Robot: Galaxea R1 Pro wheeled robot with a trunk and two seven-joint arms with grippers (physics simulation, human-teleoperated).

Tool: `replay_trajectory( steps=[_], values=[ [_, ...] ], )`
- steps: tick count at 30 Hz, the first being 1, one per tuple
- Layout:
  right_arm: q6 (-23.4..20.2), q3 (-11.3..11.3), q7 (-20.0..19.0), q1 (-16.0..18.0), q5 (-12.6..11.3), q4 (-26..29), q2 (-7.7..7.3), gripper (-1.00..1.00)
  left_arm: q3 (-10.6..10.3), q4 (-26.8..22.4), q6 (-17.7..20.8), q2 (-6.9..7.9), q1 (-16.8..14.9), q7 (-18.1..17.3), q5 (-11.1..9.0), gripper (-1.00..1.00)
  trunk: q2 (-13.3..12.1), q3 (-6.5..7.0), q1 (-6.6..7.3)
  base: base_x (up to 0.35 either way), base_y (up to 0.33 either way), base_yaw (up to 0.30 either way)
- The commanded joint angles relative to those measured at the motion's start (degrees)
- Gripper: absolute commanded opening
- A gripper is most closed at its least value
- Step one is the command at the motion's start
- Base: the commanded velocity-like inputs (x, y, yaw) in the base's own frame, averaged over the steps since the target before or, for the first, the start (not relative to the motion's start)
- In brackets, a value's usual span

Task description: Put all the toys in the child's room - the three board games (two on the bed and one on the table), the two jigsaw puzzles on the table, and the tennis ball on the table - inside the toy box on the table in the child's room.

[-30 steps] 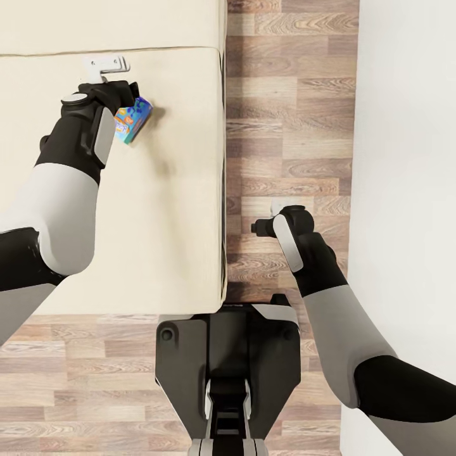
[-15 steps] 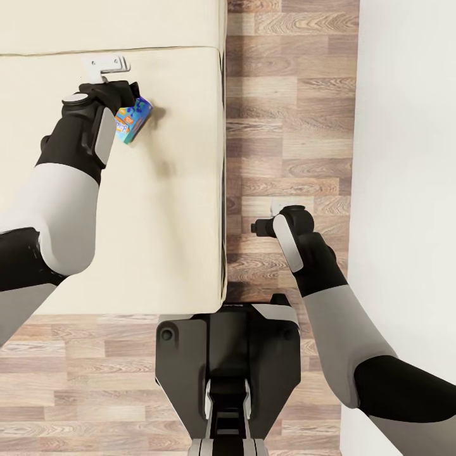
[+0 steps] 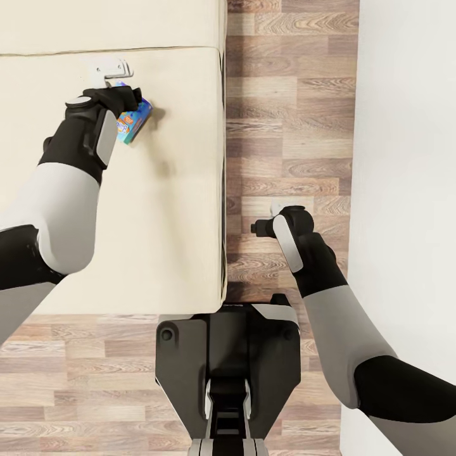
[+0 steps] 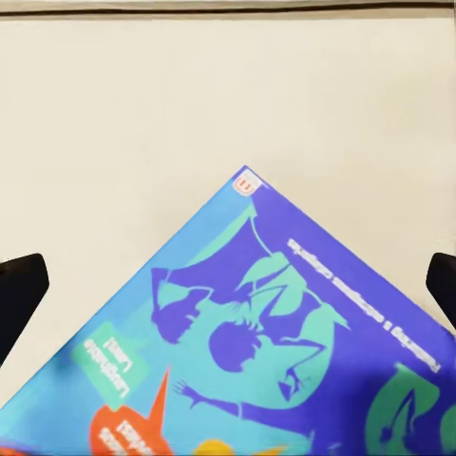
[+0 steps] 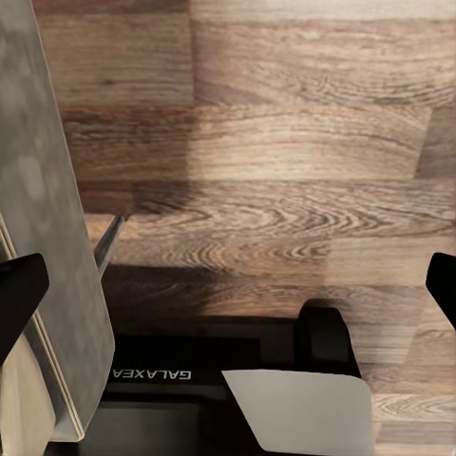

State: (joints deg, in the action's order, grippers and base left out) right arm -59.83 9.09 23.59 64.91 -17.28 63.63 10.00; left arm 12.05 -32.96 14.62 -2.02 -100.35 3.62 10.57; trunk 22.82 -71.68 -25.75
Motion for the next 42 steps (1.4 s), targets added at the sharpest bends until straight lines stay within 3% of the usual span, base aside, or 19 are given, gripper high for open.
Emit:
replay_trajectory(
  steps=[1, 5, 11, 19, 42],
  values=[
    [-0.1, 0.0, 0.6, 0.0, -0.6, 0.0, 0.0, 1.0, 0.3, 0.4, 0.2, -0.08, -0.1, -0.1, 0.6, 1.0, 0.1, -0.06, -0.04, 0.0, 0.0, 0.0],
    [0.1, 0.1, 0.6, -0.6, -0.6, 0.0, 0.0, 1.0, 0.4, 4.0, -0.1, 0.13, -0.2, -0.1, 0.5, 1.0, 0.1, -0.06, -0.04, 0.0, 0.0, 0.0],
    [0.2, 0.1, 0.6, -0.8, -0.6, 0.1, 0.0, 1.0, 0.4, 4.9, -0.3, -0.02, -0.4, -0.1, 0.2, 1.0, 0.1, -0.06, -0.04, 0.0, 0.0, 0.0],
    [0.1, 0.1, 0.6, -0.8, -0.6, 0.1, 0.0, 1.0, 0.3, 4.9, -1.3, 0.1, -0.4, 0.0, -3.0, 1.0, 0.1, -0.06, -0.04, 0.0, 0.0, 0.0],
    [0.1, 0.1, 0.6, -0.8, -0.6, 0.0, 0.0, 1.0, 0.0, 5.1, -1.3, 0.18, -0.4, -0.1, -3.2, 1.0, 0.1, -0.06, -0.04, 0.0, 0.0, 0.0]
  ],
)
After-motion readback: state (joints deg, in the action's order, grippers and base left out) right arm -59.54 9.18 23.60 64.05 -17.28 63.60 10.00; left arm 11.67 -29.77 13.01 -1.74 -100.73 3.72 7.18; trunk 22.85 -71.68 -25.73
